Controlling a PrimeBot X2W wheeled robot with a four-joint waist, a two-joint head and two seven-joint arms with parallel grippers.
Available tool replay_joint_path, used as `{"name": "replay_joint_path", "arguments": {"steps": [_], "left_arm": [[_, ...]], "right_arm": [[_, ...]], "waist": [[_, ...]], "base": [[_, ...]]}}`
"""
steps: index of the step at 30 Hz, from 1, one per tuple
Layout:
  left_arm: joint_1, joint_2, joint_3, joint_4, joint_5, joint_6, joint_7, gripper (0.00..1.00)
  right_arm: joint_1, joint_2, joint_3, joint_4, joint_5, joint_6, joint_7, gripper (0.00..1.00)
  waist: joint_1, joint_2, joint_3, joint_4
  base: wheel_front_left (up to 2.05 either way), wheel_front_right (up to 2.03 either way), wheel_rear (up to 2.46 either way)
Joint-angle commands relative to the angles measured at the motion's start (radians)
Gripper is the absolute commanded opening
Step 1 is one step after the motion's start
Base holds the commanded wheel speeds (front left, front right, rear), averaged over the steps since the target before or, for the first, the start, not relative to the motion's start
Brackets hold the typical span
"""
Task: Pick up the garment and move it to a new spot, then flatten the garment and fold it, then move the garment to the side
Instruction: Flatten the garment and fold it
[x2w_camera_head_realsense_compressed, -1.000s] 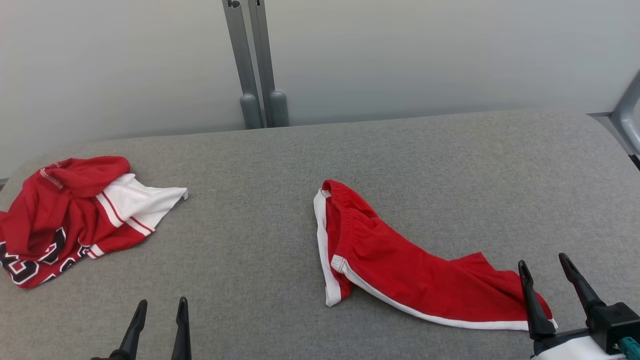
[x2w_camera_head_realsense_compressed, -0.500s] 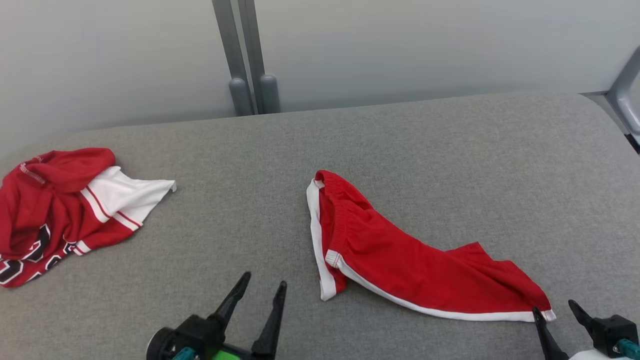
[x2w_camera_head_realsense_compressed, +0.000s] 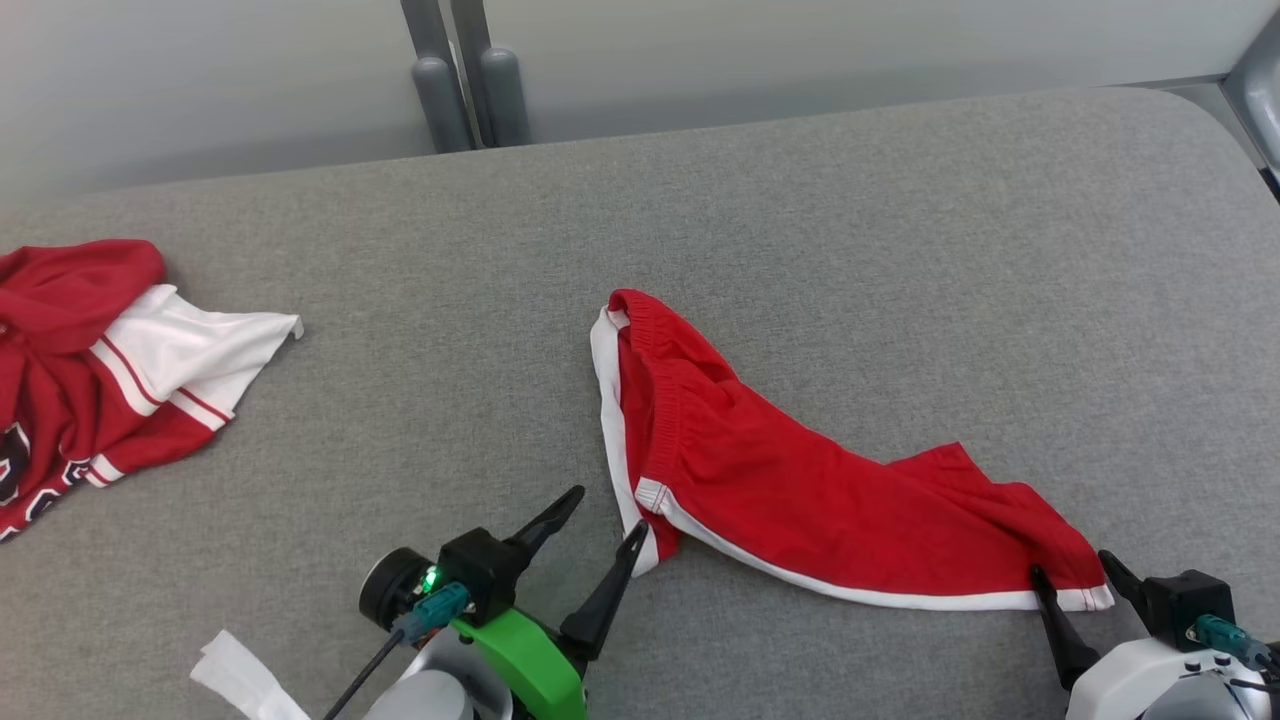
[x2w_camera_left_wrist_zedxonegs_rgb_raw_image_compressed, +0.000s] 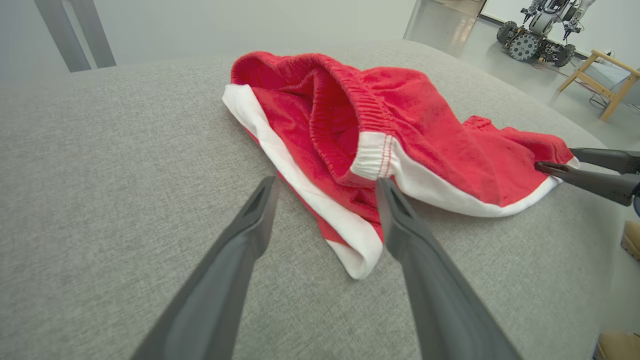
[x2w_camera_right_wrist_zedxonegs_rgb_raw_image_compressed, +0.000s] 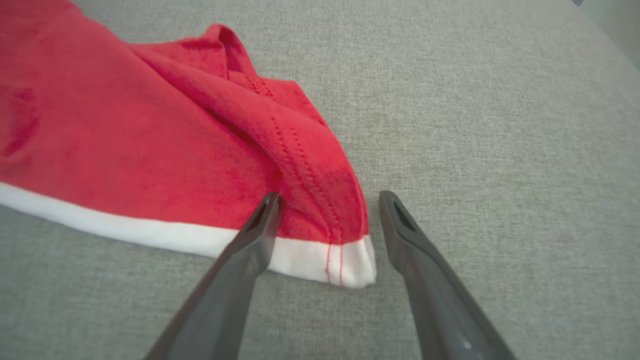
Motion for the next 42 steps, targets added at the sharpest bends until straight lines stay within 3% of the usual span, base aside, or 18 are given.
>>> {"name": "replay_joint_path", "arguments": {"steps": [1, 6, 19, 22, 23, 24, 25, 27, 28, 30, 31, 34, 36, 42], "left_arm": [[-0.034, 0.012, -0.029, 0.001, -0.02, 0.0, -0.004, 1.0], [-0.108, 0.045, -0.126, -0.007, -0.07, 0.0, -0.005, 1.0], [-0.205, 0.076, -0.251, -0.002, -0.14, 0.0, -0.009, 1.0], [-0.224, 0.081, -0.28, 0.011, -0.155, 0.0, -0.01, 0.92], [-0.229, 0.079, -0.286, 0.013, -0.16, 0.0, -0.011, 0.88], [-0.233, 0.078, -0.298, 0.017, -0.167, 0.0, -0.011, 0.8], [-0.236, 0.079, -0.306, 0.022, -0.172, 0.0, -0.012, 0.7], [-0.24, 0.08, -0.321, 0.035, -0.191, 0.0, -0.013, 0.42], [-0.24, 0.08, -0.326, 0.039, -0.198, 0.0, -0.013, 0.37], [-0.231, 0.08, -0.336, 0.043, -0.216, 0.0, -0.015, 0.09], [-0.222, 0.084, -0.343, 0.041, -0.22, 0.0, -0.015, 0.0], [-0.215, 0.105, -0.337, 0.005, -0.229, 0.001, -0.017, 0.0], [-0.21, 0.124, -0.319, -0.062, -0.239, 0.018, -0.017, 0.0], [-0.29, 0.276, -0.229, -0.433, -0.285, 0.096, 0.128, 0.0]], "right_arm": [[-0.01, -0.001, 0.003, 0.017, 0.007, -0.001, -0.003, 1.0], [-0.029, 0.004, 0.019, 0.048, 0.018, -0.001, -0.012, 1.0], [-0.086, 0.018, 0.07, 0.099, 0.043, -0.001, -0.02, 1.0], [-0.101, 0.022, 0.107, 0.121, 0.066, 0.0, 0.008, 1.0], [-0.104, 0.023, 0.124, 0.129, 0.077, 0.0, 0.02, 0.9], [-0.108, 0.023, 0.145, 0.135, 0.092, 0.0, 0.03, 0.31], [-0.11, 0.022, 0.157, 0.138, 0.109, 0.001, 0.037, 0.0], [-0.113, 0.01, 0.177, 0.147, 0.142, 0.001, 0.055, 0.0], [-0.109, 0.003, 0.185, 0.144, 0.159, 0.0, 0.059, 0.0], [-0.095, -0.018, 0.202, 0.128, 0.191, 0.0, 0.067, 0.0], [-0.082, -0.027, 0.212, 0.108, 0.215, 0.0, 0.07, 0.0], [-0.049, -0.061, 0.229, -0.013, 0.306, 0.0, 0.075, 0.0], [-0.018, -0.105, 0.219, -0.157, 0.401, 0.0, 0.086, 0.0], [0.099, -0.284, 0.055, -0.687, 0.723, 0.0, 0.21, 0.0]], "waist": [[-0.0001, -0.0001, 0.016, -0.012], [-0.0001, -0.0001, 0.038, -0.027], [-0.0001, -0.0001, 0.068, -0.041], [-0.0001, -0.0001, 0.075, -0.042], [-0.0001, -0.0001, 0.076, -0.041], [-0.0001, -0.0001, 0.077, -0.041], [-0.0001, -0.0001, 0.077, -0.04], [-0.0001, -0.0001, 0.073, -0.039], [-0.0001, -0.0001, 0.071, -0.039], [-0.0001, -0.0001, 0.06, -0.037], [-0.0001, -0.0001, 0.055, -0.037], [-0.0001, -0.0001, 0.047, -0.036], [-0.0001, -0.0001, 0.048, -0.035], [-0.0001, -0.0001, 0.107, -0.033]], "base": [[0.0, 0.0, 0.0], [0.0, 0.0, 0.0], [0.0, 0.0, 0.0], [0.0, 0.0, 0.0], [0.0, 0.0, 0.0], [0.0, 0.0, 0.0], [0.0, 0.0, 0.0], [0.0, 0.0, 0.0], [0.0, 0.0, 0.0], [0.0, 0.0, 0.0], [0.0, 0.0, 0.0], [0.0, 0.0, 0.0], [0.0, 0.0, 0.0], [0.0, 0.0, 0.0]]}}
